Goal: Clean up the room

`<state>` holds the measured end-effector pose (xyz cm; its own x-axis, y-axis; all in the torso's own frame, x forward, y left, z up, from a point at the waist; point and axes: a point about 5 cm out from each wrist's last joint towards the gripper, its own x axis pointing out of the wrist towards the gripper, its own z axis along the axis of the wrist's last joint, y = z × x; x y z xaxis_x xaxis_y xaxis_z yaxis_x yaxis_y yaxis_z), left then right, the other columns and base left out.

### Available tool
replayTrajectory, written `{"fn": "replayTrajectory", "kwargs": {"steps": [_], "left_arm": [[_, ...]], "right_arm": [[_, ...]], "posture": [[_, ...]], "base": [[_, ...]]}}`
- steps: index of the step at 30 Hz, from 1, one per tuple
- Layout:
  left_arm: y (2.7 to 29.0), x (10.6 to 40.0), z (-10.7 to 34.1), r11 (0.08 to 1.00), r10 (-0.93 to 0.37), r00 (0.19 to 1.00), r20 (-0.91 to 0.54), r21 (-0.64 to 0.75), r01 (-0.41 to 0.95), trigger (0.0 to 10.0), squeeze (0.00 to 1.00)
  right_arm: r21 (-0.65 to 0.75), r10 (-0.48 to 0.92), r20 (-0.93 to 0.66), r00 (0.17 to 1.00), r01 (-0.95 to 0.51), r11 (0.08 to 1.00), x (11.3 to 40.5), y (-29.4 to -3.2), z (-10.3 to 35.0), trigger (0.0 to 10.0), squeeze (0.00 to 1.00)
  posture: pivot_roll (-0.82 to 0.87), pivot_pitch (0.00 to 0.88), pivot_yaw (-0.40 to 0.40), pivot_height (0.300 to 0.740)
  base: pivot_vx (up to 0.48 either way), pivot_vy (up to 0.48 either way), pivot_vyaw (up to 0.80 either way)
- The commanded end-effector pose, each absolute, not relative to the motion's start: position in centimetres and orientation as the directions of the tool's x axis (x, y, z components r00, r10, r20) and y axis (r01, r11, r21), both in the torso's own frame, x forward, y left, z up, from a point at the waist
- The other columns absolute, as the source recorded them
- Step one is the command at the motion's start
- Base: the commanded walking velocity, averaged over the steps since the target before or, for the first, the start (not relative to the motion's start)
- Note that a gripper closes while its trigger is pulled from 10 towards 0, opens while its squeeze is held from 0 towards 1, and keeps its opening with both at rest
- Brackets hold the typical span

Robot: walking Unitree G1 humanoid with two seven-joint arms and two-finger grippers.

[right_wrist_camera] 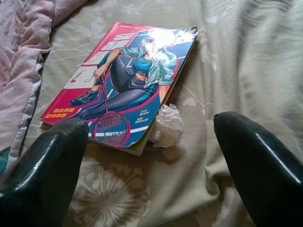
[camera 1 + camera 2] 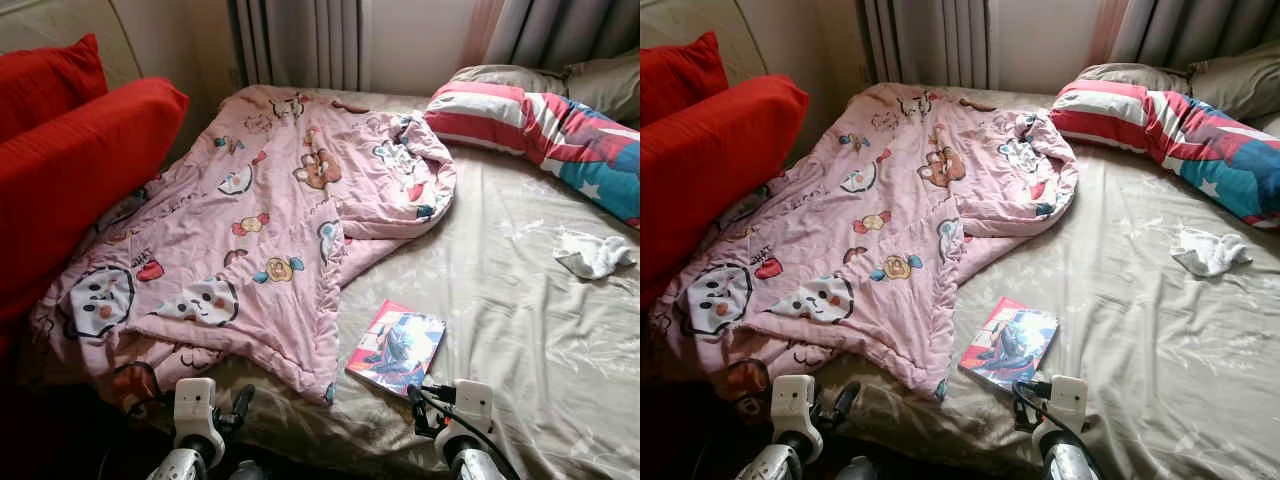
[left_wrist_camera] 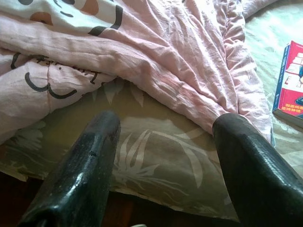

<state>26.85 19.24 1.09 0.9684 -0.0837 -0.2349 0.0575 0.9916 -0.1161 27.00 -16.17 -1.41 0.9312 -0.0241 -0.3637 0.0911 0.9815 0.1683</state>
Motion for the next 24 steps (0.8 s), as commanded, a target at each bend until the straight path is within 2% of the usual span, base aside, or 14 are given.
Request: {"fn": "replayTrajectory", "kwargs": {"steps": [1,6,24], "left_arm": [[19.42,26.64,0.83,0.992,-0.082,0.967,-0.242,-0.115,0.055,10.0,0.0],[19.37,26.72,0.94,0.992,-0.084,0.968,-0.235,-0.115,0.058,10.0,0.0],[19.31,26.79,1.11,0.992,-0.091,0.97,-0.227,-0.107,0.068,10.0,0.0]], "right_arm": [[0.178,-0.017,-0.403,0.915,0.096,0.979,26.44,-15.96,-2.1,10.0,0.0],[0.174,-0.022,-0.42,0.907,0.105,0.979,26.31,-16.19,-2.32,10.0,0.0],[0.169,-0.036,-0.447,0.894,0.124,0.978,26.24,-16.39,-2.57,10.0,0.0]], "posture": [[-0.04,0.184,0.033,0.643],[-0.04,0.185,0.034,0.643],[-0.04,0.197,0.036,0.643]], "base": [[0.0,0.0,0.0],[0.0,0.0,0.0],[0.276,0.0,0.0]]}}
